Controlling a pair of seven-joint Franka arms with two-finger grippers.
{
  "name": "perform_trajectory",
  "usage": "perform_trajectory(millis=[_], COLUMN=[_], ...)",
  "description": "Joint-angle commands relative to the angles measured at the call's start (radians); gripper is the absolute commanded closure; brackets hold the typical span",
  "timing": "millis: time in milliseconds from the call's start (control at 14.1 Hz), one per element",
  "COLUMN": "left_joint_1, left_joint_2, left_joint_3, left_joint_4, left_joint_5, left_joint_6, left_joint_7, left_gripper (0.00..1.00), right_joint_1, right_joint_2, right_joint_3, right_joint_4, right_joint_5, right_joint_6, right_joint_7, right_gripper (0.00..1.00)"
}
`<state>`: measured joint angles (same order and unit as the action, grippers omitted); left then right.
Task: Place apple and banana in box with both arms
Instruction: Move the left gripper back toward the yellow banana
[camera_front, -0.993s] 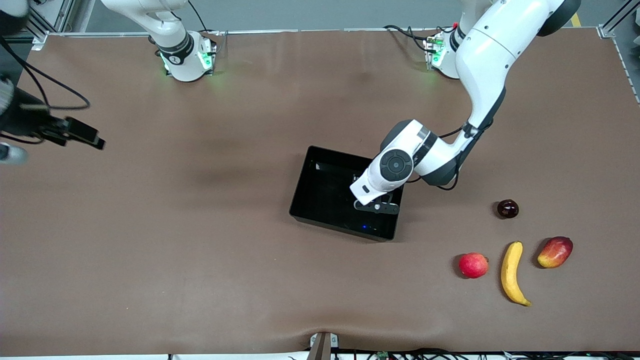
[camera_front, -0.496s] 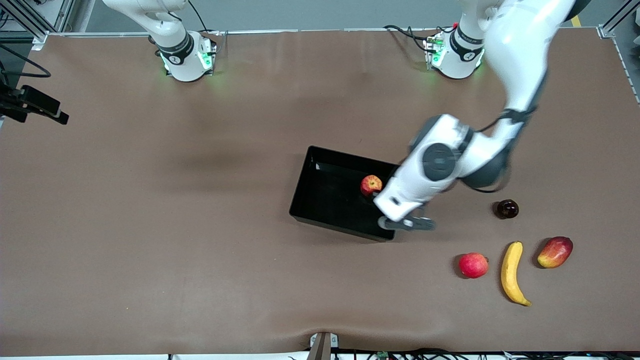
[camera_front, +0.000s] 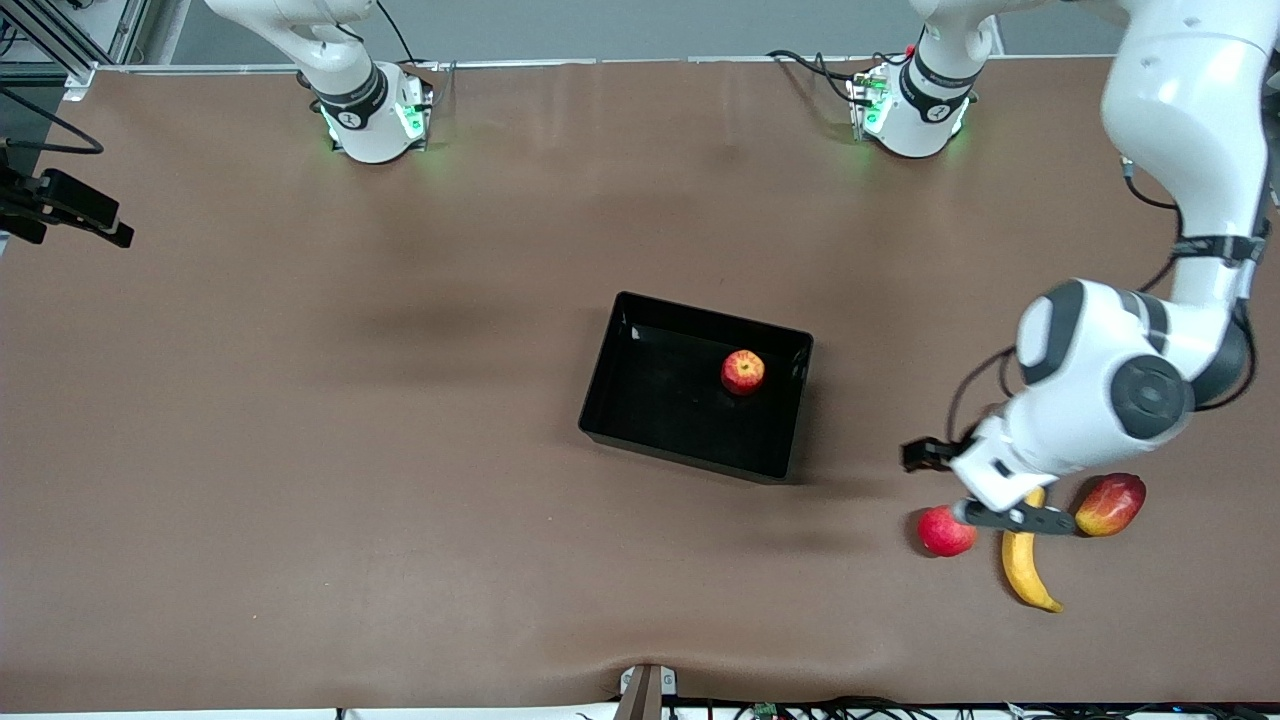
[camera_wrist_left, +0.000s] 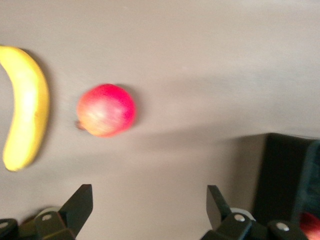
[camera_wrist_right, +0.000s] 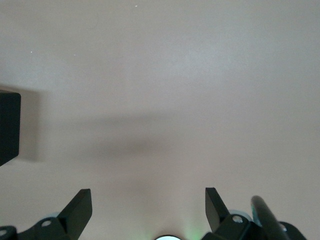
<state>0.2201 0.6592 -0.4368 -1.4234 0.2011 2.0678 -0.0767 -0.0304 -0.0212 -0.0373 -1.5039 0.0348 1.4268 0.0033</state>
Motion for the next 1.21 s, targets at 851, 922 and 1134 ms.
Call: perform_trajectory(millis=[851, 922, 1134], left_joint_1=[0.005, 0.005, 0.007], left_joint_2=[0.252, 0.253, 0.255], left_joint_3=[0.204, 0.211, 0.214], left_joint_4=[0.055, 0.055, 0.05], left_joint_5=[0.041, 0.041, 0.041], left_joint_6=[0.459, 0.463, 0.463], left_joint_7=[0.276, 0.279, 0.275], left_gripper=[0.0, 0.0, 0.17], right_joint_1=[-0.045, -0.045, -0.046], right_joint_2=[0.001, 0.0, 0.001], right_joint_3=[0.004, 0.004, 0.004], right_joint_4=[0.004, 0.005, 0.005], right_joint_5=[-0.013, -0.013, -0.013], right_joint_6=[-0.012, -0.014, -0.016], right_joint_7=[-0.115, -0.115, -0.115], right_gripper=[0.0, 0.0, 0.0])
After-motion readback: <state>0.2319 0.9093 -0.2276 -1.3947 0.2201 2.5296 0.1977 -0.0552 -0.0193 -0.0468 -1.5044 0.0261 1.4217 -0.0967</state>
